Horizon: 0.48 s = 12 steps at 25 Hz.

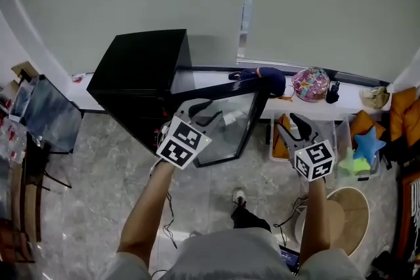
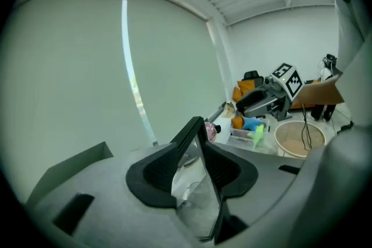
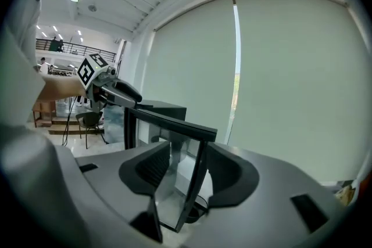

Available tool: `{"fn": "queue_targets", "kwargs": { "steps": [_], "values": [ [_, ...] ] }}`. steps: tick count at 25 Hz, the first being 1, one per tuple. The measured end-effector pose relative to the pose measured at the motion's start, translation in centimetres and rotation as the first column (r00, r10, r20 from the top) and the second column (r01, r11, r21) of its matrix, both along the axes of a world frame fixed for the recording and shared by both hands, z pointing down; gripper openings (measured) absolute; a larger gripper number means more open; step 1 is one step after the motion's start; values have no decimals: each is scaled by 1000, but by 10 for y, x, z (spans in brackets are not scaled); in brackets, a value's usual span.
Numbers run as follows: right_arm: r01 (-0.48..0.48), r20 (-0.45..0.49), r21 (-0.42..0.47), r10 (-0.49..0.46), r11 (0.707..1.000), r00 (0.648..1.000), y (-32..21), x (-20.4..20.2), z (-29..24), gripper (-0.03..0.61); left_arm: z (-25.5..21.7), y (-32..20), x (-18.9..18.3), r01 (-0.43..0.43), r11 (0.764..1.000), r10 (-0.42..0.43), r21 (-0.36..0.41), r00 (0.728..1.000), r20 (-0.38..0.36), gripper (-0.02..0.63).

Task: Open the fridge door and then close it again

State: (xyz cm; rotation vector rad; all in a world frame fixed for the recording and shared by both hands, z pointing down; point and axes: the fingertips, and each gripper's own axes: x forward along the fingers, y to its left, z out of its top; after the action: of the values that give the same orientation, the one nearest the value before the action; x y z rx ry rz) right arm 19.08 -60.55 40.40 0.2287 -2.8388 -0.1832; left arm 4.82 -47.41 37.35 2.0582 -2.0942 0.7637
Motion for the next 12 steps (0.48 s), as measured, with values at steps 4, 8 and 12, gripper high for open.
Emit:
{"fn": "queue_targets", "kwargs": {
  "steps": [4,8,12],
  "values": [
    [80,-60,-37,-82,996,995,-55,-28,31,212,11,-68,-3,-56,989,67,-137,995,74,154],
    [178,-106,-94,-188,980,977,-90,-62,60,229,26,-118,-11,-92,964,114,-251,991,76,166],
    [328,-158,-161,-352,931,923,-93,-85,90,242,44,-144,-16,-114,934,137,-338,990,45,181]
  ]
}}
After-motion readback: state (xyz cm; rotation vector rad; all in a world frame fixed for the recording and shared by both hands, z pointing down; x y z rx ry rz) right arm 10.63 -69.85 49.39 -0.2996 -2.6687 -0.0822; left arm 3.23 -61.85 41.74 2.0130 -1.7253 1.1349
